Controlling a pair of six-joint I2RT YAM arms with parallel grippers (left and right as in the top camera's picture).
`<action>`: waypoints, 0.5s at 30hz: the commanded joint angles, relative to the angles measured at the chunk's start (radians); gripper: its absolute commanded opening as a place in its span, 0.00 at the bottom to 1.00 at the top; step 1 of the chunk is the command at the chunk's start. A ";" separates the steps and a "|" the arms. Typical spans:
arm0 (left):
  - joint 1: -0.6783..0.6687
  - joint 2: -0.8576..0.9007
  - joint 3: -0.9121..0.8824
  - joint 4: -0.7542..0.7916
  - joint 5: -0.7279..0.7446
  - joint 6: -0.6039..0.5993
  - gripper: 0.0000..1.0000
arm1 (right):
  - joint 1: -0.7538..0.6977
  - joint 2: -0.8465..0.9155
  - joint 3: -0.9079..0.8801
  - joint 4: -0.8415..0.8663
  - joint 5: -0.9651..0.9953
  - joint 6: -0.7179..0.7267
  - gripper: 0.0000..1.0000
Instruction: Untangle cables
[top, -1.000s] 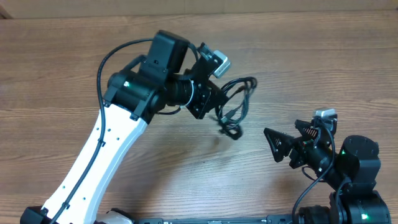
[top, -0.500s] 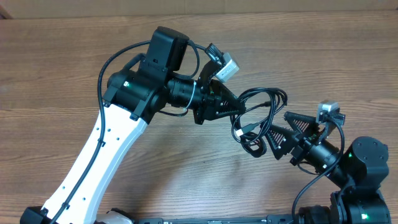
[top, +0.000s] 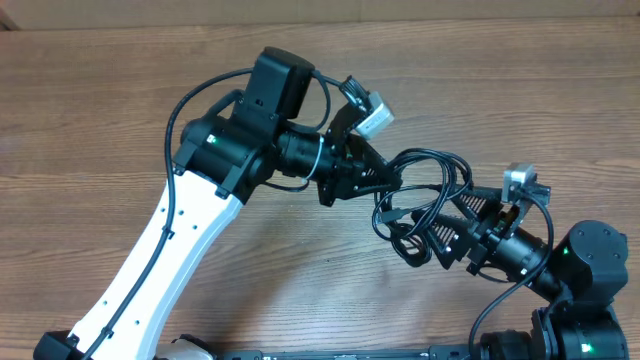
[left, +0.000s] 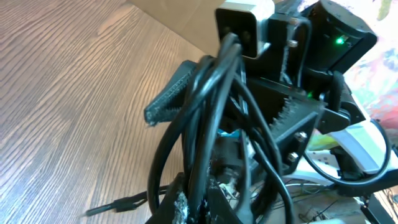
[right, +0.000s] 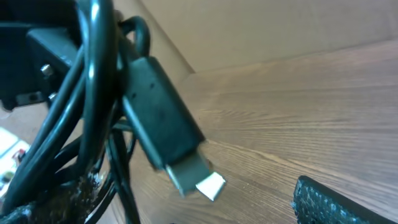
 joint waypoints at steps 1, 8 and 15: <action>0.000 -0.023 0.014 0.009 -0.039 0.017 0.04 | -0.001 -0.003 0.011 0.013 -0.116 -0.106 1.00; -0.003 -0.022 0.014 0.020 -0.087 -0.011 0.04 | -0.001 -0.003 0.011 0.022 -0.148 -0.130 1.00; -0.112 -0.021 0.013 0.019 -0.092 -0.010 0.04 | -0.001 -0.003 0.011 0.036 -0.121 -0.092 1.00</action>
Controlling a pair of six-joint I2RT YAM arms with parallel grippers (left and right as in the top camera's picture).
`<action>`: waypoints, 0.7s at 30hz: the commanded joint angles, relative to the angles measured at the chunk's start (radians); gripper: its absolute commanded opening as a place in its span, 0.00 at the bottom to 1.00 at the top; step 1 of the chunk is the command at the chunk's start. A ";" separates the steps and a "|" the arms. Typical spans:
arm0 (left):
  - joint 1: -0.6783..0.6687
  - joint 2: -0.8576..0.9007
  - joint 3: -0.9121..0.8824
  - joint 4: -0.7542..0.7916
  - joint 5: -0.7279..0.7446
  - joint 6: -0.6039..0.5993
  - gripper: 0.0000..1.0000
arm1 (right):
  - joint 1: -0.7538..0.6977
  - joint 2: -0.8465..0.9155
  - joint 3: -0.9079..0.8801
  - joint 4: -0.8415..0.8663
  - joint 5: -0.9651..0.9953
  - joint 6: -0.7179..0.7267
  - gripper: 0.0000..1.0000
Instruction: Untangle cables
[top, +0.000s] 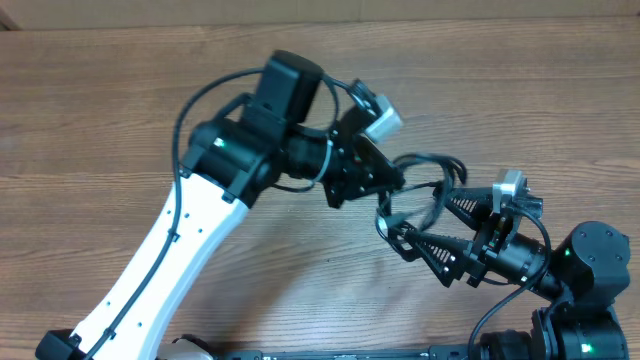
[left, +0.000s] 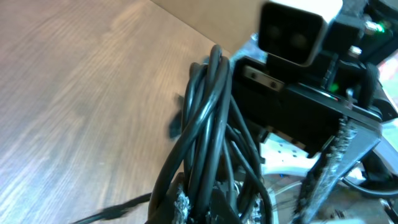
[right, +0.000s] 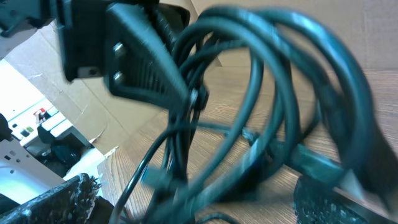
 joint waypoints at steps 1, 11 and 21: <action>-0.068 -0.021 0.013 0.007 0.005 -0.007 0.04 | -0.001 -0.003 0.011 0.005 0.022 0.035 0.99; -0.087 -0.021 0.013 -0.007 -0.177 -0.055 0.04 | -0.001 -0.003 0.011 -0.007 0.045 0.048 0.99; -0.087 -0.021 0.013 -0.013 -0.535 -0.483 0.04 | -0.001 -0.003 0.011 -0.169 0.169 -0.140 1.00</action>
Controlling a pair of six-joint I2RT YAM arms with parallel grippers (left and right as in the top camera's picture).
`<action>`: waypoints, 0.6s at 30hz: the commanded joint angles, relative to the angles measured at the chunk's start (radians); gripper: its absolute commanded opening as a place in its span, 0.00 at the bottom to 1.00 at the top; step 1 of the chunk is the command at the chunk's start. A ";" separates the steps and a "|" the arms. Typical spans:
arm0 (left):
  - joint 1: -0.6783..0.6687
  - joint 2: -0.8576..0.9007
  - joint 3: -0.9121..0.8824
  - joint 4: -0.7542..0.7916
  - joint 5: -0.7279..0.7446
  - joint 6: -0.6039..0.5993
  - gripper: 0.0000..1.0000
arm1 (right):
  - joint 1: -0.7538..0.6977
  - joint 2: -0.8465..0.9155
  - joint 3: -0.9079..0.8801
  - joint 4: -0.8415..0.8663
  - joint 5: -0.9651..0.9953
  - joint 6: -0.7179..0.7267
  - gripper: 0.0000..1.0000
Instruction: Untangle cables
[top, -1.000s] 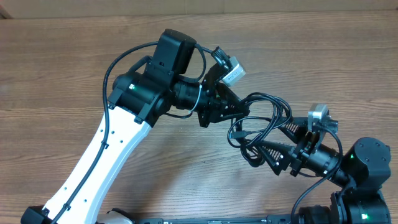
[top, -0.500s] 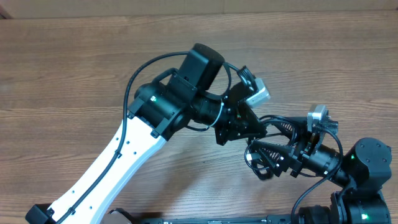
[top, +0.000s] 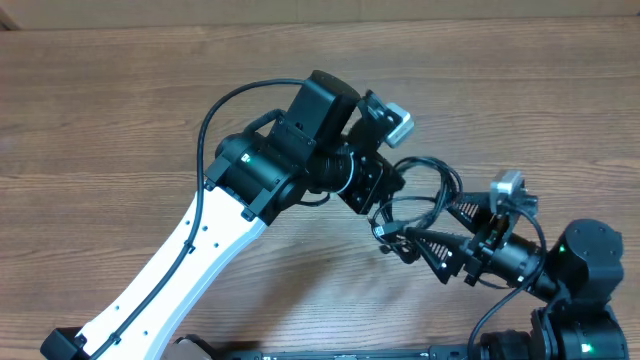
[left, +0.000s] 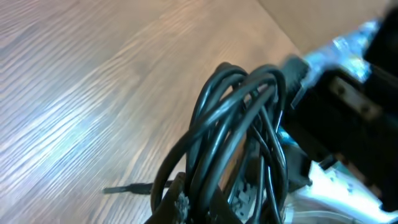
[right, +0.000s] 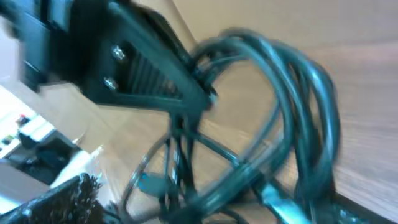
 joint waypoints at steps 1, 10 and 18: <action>0.006 -0.021 0.014 0.003 -0.176 -0.251 0.04 | -0.001 -0.003 0.011 -0.066 0.112 -0.122 1.00; 0.003 -0.021 0.013 0.007 -0.322 -0.481 0.04 | 0.000 -0.003 0.011 -0.142 0.192 -0.211 0.99; -0.041 -0.020 0.013 0.037 -0.322 -0.542 0.04 | 0.000 -0.003 0.011 -0.175 0.196 -0.288 0.92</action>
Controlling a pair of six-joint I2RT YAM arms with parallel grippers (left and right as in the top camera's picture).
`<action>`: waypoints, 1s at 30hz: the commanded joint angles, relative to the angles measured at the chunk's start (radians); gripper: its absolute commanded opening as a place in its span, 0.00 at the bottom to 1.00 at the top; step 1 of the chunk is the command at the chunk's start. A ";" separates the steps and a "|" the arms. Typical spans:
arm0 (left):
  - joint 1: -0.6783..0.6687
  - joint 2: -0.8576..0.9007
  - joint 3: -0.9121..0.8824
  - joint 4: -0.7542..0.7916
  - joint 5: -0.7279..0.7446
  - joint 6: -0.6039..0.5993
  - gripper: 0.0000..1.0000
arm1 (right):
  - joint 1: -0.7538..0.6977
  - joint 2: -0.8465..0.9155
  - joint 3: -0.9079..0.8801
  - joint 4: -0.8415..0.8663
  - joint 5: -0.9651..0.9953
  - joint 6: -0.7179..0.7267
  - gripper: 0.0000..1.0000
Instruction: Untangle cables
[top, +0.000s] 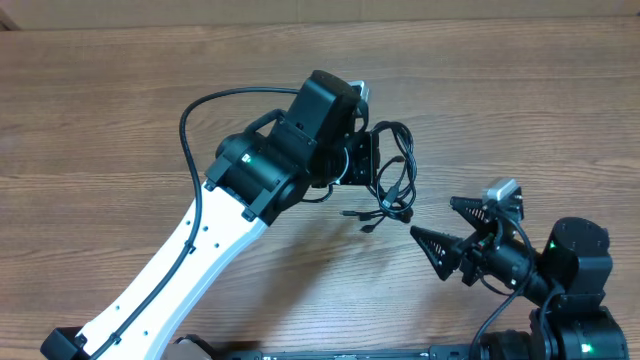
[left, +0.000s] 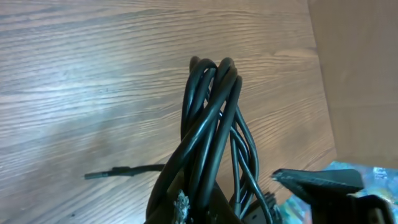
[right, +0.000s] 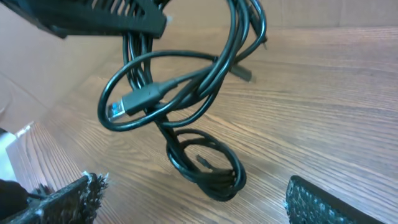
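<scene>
A tangled bundle of black cables (top: 388, 178) hangs from my left gripper (top: 362, 160), which is shut on it near the table's middle. In the left wrist view the looped strands (left: 208, 118) rise out of the jaws. The right wrist view shows the cable loops (right: 186, 87) dangling with a blue-tipped plug (right: 122, 107), and the lowest loop (right: 208, 165) resting on the wood. My right gripper (top: 440, 228) stands open to the lower right, apart from the cables, its fingers (right: 62, 199) spread wide.
The wooden table (top: 120, 110) carries nothing else. A loose cable end (left: 118, 172) lies on the wood below the bundle. Cardboard walls (right: 56, 56) stand at the table's far edge. The left arm's white link (top: 170, 270) crosses the lower left.
My left gripper has lifted the bundle away toward the far side. The cables no longer lie between the right gripper's open fingers, and the right gripper now stands clear of them.
The bundle first hung between both grippers, the left shut on one end and the right's fingers in the loops. The left arm then shifted right with it. Now only the left holds it, and the right is open and apart.
</scene>
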 joint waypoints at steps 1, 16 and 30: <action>-0.030 -0.020 0.014 0.024 -0.011 -0.049 0.04 | 0.000 -0.003 0.011 0.001 0.015 -0.042 0.92; -0.151 -0.002 0.013 0.056 -0.072 0.171 0.04 | 0.000 -0.003 0.011 0.039 0.093 0.084 0.87; -0.227 -0.003 0.013 0.057 -0.064 0.594 0.04 | 0.000 -0.002 0.011 -0.025 0.319 0.154 0.85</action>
